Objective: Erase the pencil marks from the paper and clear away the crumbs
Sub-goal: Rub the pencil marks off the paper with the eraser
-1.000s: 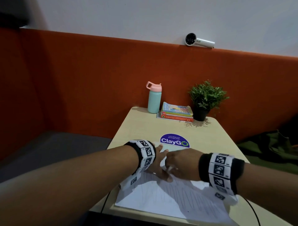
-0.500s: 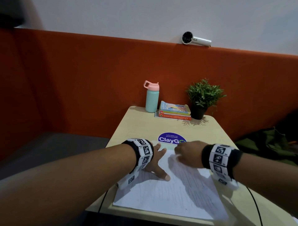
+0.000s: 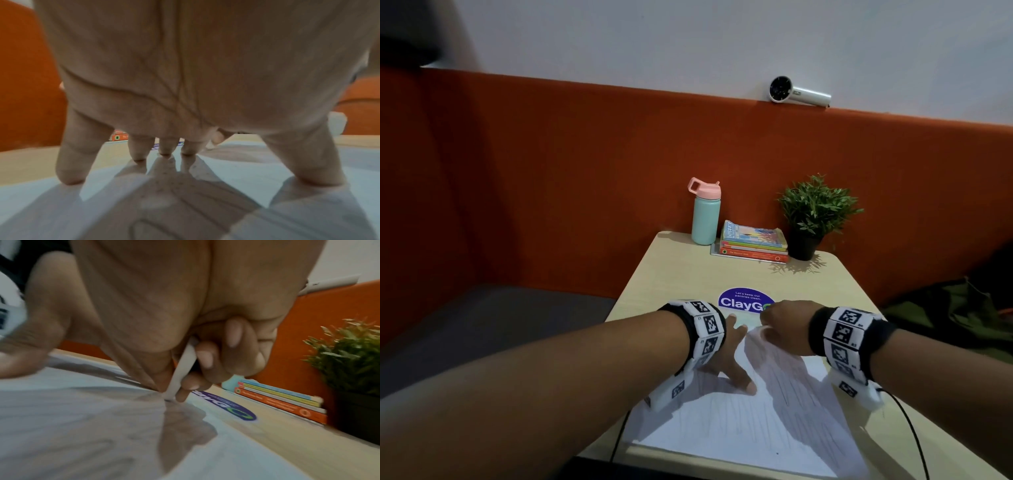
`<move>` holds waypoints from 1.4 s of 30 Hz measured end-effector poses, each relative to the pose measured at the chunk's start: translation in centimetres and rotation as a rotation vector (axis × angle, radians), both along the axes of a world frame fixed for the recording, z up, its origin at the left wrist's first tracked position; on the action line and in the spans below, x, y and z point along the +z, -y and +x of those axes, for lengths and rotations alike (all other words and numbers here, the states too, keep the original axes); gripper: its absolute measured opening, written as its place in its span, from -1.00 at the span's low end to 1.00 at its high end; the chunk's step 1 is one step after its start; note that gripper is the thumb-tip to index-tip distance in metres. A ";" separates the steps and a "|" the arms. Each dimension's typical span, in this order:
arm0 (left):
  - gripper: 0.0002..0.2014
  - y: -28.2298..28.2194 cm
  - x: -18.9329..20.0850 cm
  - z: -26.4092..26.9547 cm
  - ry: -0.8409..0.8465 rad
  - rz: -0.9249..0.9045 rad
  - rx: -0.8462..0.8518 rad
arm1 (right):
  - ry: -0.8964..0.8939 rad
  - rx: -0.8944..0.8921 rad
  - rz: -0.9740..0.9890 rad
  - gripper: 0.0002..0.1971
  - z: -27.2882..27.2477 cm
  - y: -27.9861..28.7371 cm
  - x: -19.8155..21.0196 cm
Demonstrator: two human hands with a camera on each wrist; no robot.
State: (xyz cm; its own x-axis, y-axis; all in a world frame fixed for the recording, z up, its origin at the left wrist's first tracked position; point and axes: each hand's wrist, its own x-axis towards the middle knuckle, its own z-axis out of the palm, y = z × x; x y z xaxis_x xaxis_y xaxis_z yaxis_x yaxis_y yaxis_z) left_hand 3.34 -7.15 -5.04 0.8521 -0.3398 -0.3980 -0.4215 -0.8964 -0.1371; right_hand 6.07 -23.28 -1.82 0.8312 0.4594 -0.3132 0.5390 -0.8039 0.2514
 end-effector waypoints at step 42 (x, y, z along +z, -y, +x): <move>0.20 -0.7 -0.6 0.3 -0.052 0.027 0.004 | -0.125 0.020 0.064 -0.67 -1.0 1.6 -0.1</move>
State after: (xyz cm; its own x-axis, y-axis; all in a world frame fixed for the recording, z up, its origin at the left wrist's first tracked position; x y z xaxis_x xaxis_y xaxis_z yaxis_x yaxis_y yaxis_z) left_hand 3.67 -6.49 -5.67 0.8315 -0.3246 -0.4508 -0.4249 -0.8944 -0.1397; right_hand 5.11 -24.86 -1.96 0.7778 0.4978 -0.3837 0.5791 -0.8048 0.1300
